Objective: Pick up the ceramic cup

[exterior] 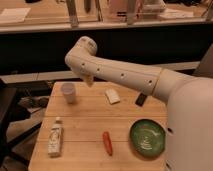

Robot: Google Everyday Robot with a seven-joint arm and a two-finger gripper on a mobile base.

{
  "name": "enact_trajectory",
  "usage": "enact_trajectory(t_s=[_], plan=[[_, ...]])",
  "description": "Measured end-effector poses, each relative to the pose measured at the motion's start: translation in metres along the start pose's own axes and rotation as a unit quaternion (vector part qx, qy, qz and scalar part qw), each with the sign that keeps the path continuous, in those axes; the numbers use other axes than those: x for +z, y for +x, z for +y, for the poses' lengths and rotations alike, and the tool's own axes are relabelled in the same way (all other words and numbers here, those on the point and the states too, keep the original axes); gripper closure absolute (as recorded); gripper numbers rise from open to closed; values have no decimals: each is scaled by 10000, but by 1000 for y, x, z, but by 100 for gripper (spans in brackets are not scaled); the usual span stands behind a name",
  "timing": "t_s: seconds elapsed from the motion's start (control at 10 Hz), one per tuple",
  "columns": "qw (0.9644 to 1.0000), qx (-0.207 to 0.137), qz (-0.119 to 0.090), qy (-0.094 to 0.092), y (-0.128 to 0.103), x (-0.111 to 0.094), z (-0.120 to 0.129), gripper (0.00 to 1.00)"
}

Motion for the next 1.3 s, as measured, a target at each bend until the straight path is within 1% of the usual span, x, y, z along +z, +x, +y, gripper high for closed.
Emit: enact_trajectory(t_s=[0.1,0.3,0.5,0.8,1.3], plan=[[10000,-21,-34,7,-2,4,0,20],[9997,-177,-145,69,-11,14,-6,20],[9993,-277,-215,103,-17,21,-10,20],[9985,-389,-363,137,-23,41,-7,20],[9956,-630,-650,227,-38,74,-10,20]])
